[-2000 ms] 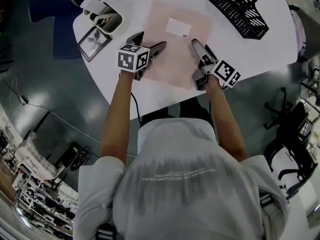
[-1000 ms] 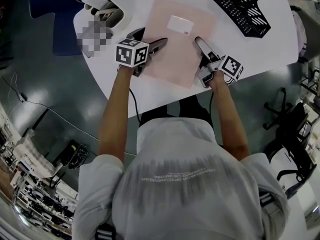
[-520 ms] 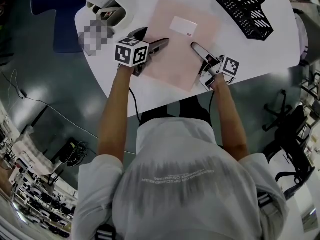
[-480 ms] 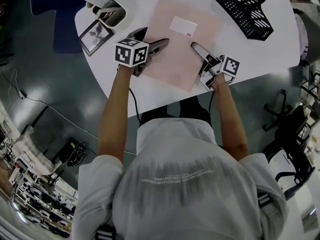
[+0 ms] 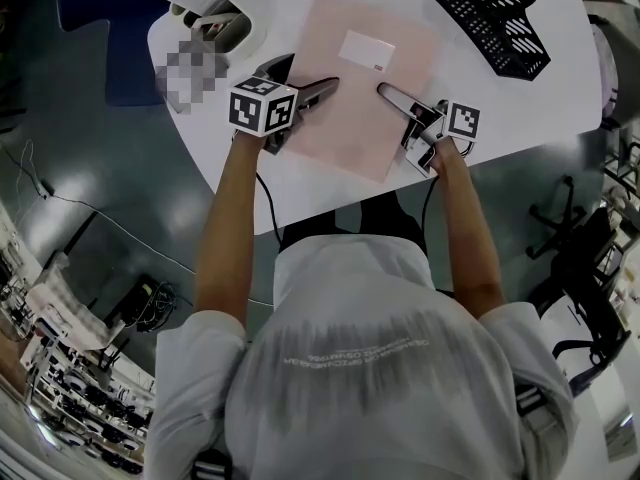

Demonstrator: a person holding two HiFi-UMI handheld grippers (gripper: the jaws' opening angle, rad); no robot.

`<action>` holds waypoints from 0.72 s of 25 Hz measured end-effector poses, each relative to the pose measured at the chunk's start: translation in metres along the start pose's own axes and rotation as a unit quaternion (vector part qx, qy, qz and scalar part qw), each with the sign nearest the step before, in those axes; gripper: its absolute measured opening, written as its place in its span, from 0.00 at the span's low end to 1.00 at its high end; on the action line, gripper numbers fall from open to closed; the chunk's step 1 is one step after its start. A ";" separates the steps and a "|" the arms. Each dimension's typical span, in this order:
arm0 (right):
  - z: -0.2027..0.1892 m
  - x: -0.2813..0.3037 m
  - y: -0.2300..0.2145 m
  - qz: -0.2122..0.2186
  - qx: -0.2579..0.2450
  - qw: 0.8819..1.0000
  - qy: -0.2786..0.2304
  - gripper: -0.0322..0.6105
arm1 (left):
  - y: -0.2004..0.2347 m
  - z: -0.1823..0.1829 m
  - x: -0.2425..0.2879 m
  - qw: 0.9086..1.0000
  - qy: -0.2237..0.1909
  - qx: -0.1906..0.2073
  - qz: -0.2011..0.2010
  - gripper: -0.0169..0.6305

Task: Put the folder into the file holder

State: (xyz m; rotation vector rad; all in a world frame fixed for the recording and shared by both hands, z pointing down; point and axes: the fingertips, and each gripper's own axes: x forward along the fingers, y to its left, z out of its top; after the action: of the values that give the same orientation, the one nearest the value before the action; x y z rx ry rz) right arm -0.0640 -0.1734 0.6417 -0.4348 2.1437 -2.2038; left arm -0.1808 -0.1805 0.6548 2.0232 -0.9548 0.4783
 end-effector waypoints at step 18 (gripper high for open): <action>-0.027 0.002 -0.007 -0.040 -0.002 0.999 -0.016 0.34 | -0.007 -0.010 -0.005 0.998 0.014 0.048 -0.037 0.69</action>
State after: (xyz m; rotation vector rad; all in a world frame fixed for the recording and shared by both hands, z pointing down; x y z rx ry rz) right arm -0.0708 -0.1471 0.6482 -0.5611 2.1522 -2.2177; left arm -0.1787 -0.1670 0.6538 2.1242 -0.8509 0.5182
